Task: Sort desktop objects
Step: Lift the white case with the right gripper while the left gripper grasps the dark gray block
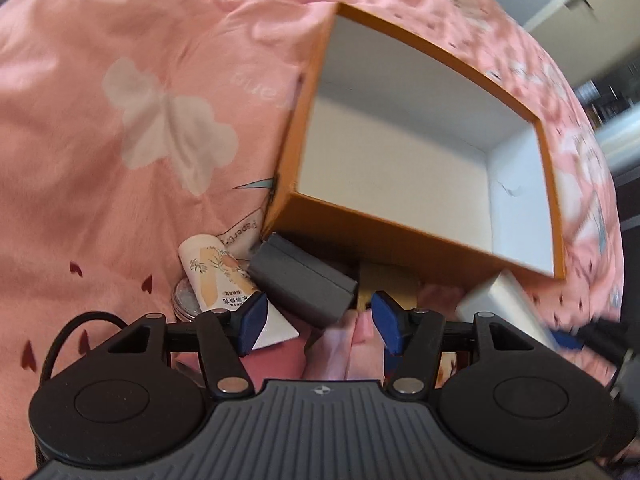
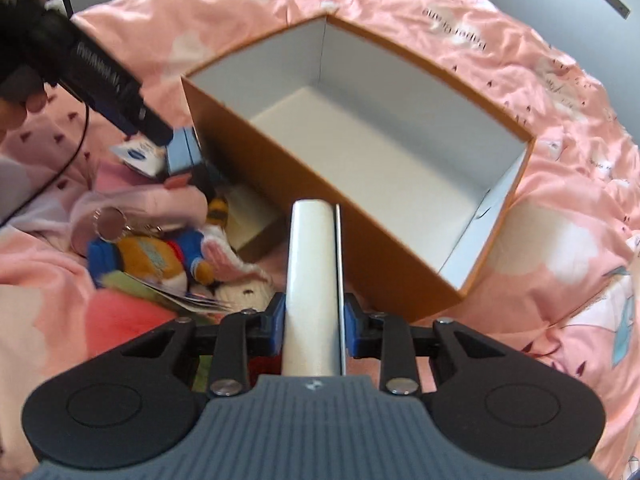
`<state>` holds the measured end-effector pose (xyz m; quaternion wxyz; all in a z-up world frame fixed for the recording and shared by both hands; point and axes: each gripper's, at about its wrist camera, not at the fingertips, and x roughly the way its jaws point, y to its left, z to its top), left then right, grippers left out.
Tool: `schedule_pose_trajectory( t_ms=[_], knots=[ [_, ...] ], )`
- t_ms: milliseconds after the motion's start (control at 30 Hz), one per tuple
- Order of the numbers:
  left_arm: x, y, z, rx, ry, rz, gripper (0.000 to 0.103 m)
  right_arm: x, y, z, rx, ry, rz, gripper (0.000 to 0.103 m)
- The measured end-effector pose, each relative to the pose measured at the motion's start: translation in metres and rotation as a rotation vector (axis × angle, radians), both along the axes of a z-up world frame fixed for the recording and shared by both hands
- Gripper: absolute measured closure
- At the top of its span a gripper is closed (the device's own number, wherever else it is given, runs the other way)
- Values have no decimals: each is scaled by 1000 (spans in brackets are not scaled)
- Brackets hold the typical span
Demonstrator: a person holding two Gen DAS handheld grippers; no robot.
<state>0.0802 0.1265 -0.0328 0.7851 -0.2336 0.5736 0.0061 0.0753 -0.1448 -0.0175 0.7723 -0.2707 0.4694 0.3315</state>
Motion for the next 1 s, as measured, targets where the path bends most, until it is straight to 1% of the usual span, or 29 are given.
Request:
schedule_pose_trajectory(
  t_ms=[100,200,267,367,533,667,767,900,967,1000],
  knots=[
    [4,3,-10,-38,28,79,35,16,-3,-17,13,61,-47,72],
    [8,4,-20,-61,65,150,35,29,-9,-19,41,133,-74,70],
    [11,4,-27,-63,89,185,35,34,-13,-20,55,188,-82,68],
    [15,4,-34,-55,112,223,35,41,-15,-20,45,248,-79,68],
    [25,-1,-37,-14,136,220,35,66,-9,-16,3,365,-68,68],
    [29,-5,-39,6,144,202,35,84,1,-18,-38,417,-75,68],
    [32,-8,-41,8,152,210,35,84,8,-24,-73,462,-72,68],
    [38,-10,-46,16,169,194,35,78,12,-37,-132,476,-64,68],
    [40,-9,-51,8,187,197,36,76,12,-40,-128,473,-69,70],
    [39,-7,-54,1,192,203,38,74,12,-39,-120,473,-70,71]
  ],
)
